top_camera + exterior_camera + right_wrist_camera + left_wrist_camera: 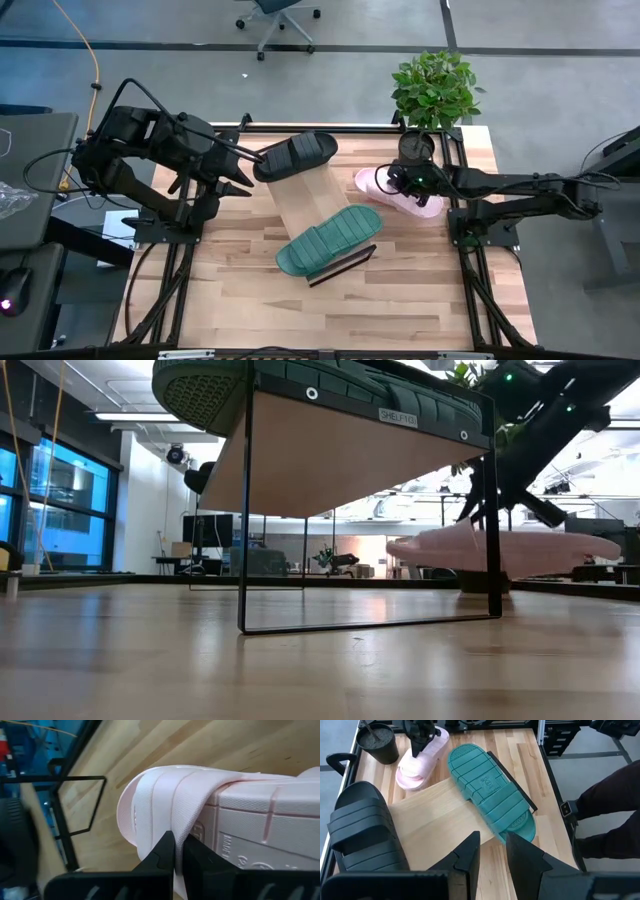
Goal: Pick and place slides into the shelf
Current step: Put the pink pair of slides on the shelf
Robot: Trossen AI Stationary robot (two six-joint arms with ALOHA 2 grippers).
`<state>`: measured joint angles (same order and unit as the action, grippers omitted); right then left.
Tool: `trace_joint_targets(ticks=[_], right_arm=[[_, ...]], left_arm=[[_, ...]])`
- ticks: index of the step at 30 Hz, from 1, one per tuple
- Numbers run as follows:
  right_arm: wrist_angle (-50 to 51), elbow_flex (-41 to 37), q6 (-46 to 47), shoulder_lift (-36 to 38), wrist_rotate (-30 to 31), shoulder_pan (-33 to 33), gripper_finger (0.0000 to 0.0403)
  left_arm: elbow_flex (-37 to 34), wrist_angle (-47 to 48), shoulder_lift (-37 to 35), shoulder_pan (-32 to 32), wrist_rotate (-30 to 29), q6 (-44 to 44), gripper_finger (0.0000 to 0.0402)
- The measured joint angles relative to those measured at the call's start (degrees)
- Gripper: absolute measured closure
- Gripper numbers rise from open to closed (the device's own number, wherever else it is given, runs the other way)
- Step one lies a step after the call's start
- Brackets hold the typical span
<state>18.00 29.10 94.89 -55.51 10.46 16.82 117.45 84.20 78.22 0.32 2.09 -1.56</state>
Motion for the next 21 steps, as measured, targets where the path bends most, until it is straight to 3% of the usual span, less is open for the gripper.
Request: trace_joint_targets(ticks=[21], right_arm=[[-2.31, 0.00, -4.01, 13.17, 0.90, 0.00, 0.0403]], left_arm=[[-0.01, -0.04, 0.00, 0.04, -1.69, -0.66, 0.0318]])
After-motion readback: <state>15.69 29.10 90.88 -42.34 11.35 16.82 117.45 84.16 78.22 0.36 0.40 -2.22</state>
